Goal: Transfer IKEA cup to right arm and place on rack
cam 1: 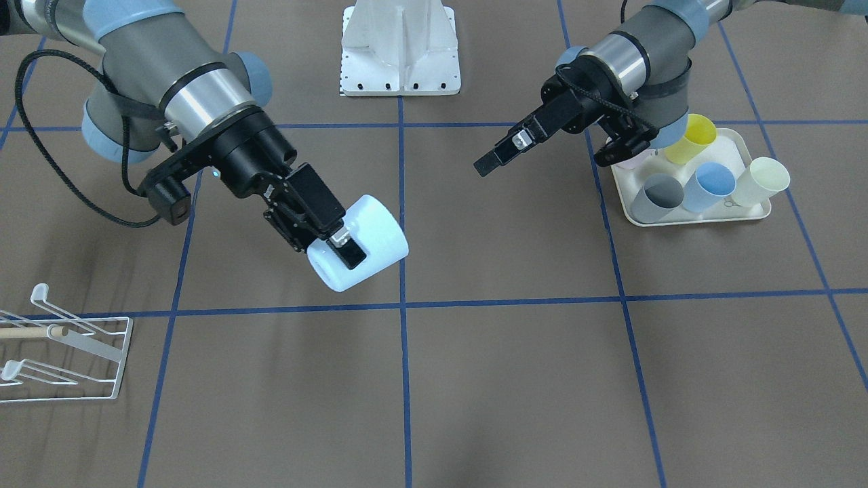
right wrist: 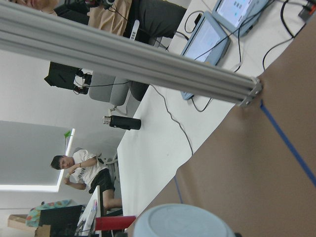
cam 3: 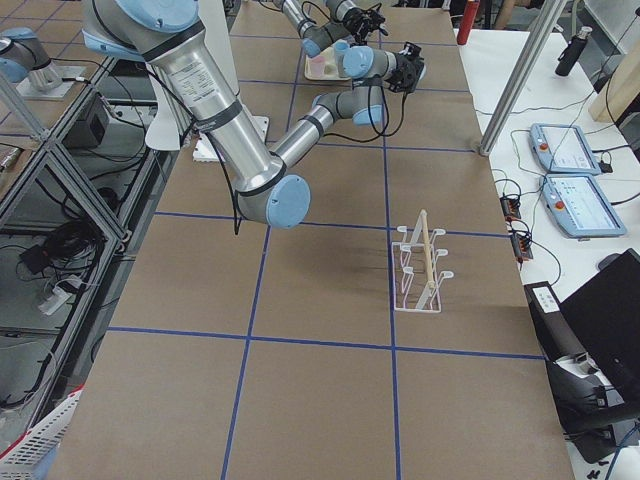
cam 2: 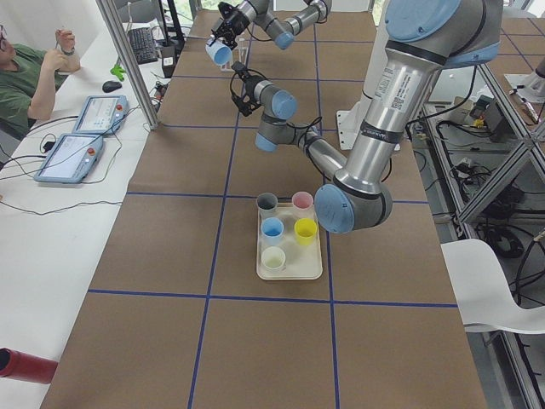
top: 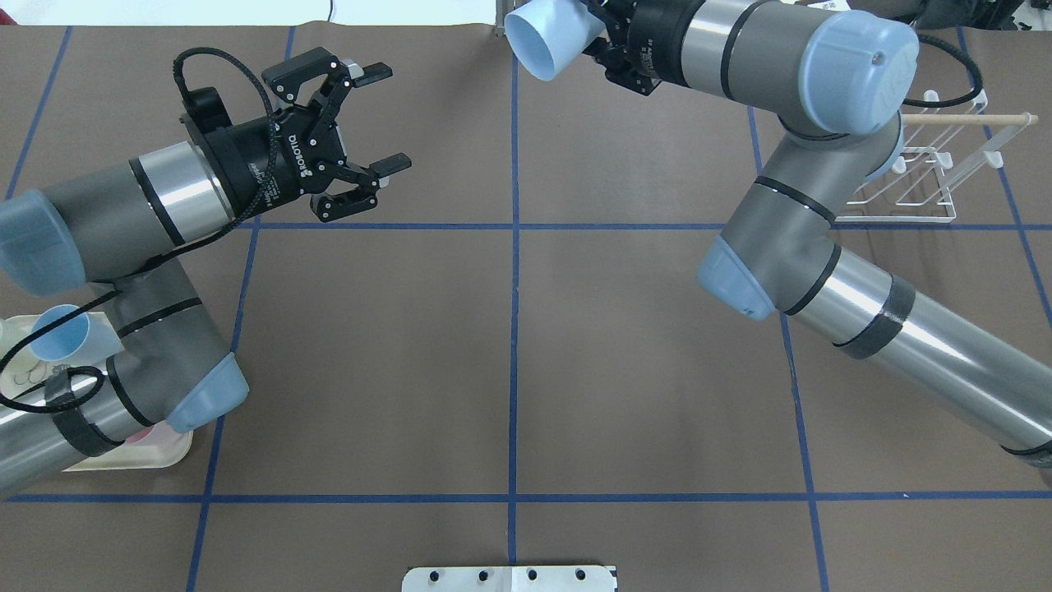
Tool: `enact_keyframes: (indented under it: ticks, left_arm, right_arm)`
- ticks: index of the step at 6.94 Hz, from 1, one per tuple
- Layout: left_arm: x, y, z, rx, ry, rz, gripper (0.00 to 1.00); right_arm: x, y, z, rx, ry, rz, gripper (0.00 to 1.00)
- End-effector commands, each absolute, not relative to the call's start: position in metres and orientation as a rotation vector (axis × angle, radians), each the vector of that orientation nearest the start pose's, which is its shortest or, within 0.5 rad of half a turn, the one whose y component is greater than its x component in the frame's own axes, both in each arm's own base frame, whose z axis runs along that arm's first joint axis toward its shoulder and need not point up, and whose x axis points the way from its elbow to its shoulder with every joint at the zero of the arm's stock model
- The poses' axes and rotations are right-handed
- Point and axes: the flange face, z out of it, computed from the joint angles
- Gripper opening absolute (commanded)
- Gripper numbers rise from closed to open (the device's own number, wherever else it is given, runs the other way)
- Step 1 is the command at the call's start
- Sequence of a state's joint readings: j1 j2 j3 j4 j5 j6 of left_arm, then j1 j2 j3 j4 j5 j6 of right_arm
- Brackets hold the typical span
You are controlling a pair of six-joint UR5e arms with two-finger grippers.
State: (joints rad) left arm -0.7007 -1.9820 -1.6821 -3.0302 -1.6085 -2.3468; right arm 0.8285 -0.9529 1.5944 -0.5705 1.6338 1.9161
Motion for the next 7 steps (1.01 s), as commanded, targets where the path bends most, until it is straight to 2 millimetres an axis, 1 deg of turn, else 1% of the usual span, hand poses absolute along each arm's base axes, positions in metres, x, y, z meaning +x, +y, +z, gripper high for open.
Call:
enact_keyframes:
  ticks: [1, 2, 3, 4, 5, 6, 7]
  left_arm:
    - [0.294, -0.466, 0.249, 0.109, 1.845, -0.768, 1.0]
    - [0.265, -0.481, 0.25, 0.151, 1.759, -0.736, 1.0]
    - [0.225, -0.503, 0.255, 0.158, 1.694, -0.756, 1.0]
    - [0.188, -0.501, 0.288, 0.205, 1.609, -0.699, 1.0]
    - [0.165, -0.497, 0.322, 0.264, 1.52, -0.599, 1.0]
    - [0.133, -0.504, 0.338, 0.304, 1.44, -0.566, 1.0]
    - [0.105, -0.51, 0.346, 0.334, 1.38, -0.512, 1.0]
  right_arm:
    - [-0.283, -0.574, 0.237, 0.578, -1.423, 0.737, 0.0]
    - [-0.256, -0.557, 0.262, 0.671, -1.209, 0.614, 0.0]
    - [-0.224, -0.55, 0.282, 0.733, -1.06, 0.571, 0.0]
    - [-0.188, -0.546, 0.333, 0.785, -0.905, 0.562, 0.0]
    - [-0.154, -0.526, 0.377, 0.85, -0.732, 0.462, 0.0]
    - [-0.125, -0.506, 0.398, 0.888, -0.63, 0.436, 0.0]
    - [-0.099, -0.49, 0.422, 0.903, -0.567, 0.435, 0.0]
